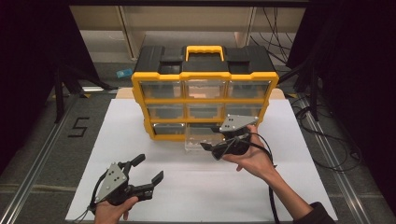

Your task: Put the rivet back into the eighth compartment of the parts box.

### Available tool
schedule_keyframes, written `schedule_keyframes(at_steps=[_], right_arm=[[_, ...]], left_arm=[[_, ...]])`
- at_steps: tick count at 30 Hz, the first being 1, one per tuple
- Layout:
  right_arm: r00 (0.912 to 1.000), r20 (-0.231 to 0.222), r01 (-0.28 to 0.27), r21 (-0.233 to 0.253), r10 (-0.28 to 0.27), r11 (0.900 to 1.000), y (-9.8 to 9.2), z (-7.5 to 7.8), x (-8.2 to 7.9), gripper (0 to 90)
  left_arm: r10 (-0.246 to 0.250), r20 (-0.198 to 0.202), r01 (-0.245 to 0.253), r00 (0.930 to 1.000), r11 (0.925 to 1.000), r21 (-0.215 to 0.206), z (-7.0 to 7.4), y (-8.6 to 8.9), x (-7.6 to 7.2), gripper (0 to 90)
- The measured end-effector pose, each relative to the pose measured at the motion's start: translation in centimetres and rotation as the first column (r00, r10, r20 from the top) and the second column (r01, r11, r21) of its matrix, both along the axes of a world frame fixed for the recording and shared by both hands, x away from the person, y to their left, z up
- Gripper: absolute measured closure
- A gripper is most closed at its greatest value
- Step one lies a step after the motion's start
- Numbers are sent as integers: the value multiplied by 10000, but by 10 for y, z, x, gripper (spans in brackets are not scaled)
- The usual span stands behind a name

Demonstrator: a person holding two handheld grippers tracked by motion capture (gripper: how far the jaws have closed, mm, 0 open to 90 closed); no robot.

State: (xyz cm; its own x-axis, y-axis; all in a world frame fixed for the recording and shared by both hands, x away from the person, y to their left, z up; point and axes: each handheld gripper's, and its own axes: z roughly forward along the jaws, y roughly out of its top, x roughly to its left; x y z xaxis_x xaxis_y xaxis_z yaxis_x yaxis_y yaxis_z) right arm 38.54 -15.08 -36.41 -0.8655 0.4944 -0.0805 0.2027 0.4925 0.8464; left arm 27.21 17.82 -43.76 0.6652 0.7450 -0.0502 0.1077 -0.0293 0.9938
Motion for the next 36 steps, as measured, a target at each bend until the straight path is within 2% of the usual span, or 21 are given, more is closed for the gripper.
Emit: schedule_keyframes(at_steps=[16,17,20,22,26,27,29,30,34,35,36], right_arm=[[10000,-86,-4,431,8,9991,-12,-7,-15,323],[10000,46,-22,459,20,9989,-13,-8,-15,319],[9999,-125,93,572,-86,9983,-15,-10,-18,310],[9999,-19,137,682,-136,9976,-18,-12,-18,302],[9998,-127,180,733,-171,9971,-22,-14,-21,291],[9998,7,216,813,-218,9965,-22,-15,-21,291],[9997,-118,226,907,-216,9956,-24,-15,-23,289],[9997,13,222,912,-225,9956,-25,-15,-24,289],[9996,-123,250,992,-239,9948,-28,-16,-27,289],[9997,36,238,1058,-243,9941,-28,-17,-27,289],[9998,-46,213,1032,-209,9944,-29,-17,-28,288]], left_arm=[[-22,30,22,10000,10000,9,0,0,0,162],[-22,20,22,10000,10000,11,0,0,0,162],[-25,25,25,10000,10000,5,0,0,0,162],[-25,20,25,10000,10000,-1,0,0,0,162],[-29,24,29,10000,10000,-2,0,0,0,162],[-26,23,26,10000,10000,-6,0,0,0,162],[-29,21,29,10000,10000,0,0,0,0,162],[-29,18,29,10000,10000,-3,0,0,0,162],[-31,26,31,10000,10000,-3,0,0,0,162],[-27,25,27,10000,10000,-11,0,0,0,162],[-27,31,27,10000,10000,-10,0,0,0,162]])
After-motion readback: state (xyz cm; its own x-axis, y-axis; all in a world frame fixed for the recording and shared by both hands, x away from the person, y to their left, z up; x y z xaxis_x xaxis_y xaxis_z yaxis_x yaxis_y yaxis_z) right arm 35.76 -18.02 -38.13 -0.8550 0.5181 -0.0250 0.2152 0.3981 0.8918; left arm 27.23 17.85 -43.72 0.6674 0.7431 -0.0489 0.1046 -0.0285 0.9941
